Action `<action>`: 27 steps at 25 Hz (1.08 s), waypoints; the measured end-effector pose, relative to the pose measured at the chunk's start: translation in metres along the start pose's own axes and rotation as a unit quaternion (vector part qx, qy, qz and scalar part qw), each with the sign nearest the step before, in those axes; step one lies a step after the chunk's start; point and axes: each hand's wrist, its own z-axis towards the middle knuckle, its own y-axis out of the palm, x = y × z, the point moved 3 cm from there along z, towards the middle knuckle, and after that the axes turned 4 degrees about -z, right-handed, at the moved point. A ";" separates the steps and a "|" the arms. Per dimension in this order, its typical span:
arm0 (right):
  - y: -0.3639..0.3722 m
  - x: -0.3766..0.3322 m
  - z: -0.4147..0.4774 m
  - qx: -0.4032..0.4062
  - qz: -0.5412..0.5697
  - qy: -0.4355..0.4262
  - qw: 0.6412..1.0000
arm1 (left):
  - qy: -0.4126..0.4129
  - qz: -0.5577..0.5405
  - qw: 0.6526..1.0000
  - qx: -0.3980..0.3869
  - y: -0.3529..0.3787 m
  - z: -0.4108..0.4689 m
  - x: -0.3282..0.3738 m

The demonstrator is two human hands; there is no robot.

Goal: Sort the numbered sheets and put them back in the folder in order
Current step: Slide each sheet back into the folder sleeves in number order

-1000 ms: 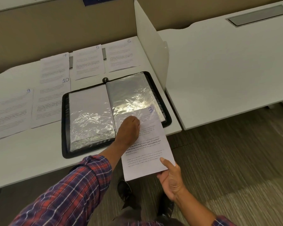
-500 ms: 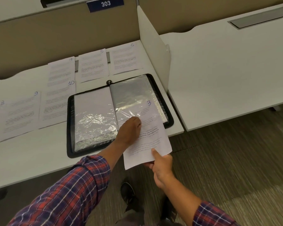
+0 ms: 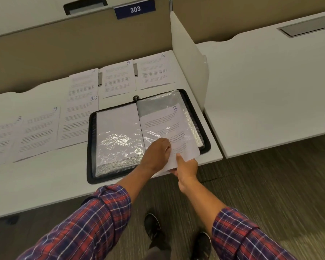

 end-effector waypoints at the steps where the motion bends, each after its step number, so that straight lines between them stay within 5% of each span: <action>1: -0.003 0.004 -0.002 0.004 -0.028 -0.006 1.000 | 0.001 -0.004 1.000 0.001 -0.001 0.000 0.000; 16: 0.038 -0.009 0.022 0.080 -0.131 -0.045 0.987 | 0.008 -0.048 0.999 0.001 -0.015 -0.004 -0.002; 24: 0.036 -0.022 0.030 0.049 -0.192 -0.078 0.977 | 0.015 -0.082 0.996 -0.005 -0.016 -0.006 -0.008; 27: 0.015 -0.025 0.017 0.122 -0.188 -0.142 0.964 | 0.011 -0.085 0.996 0.017 -0.018 -0.008 -0.008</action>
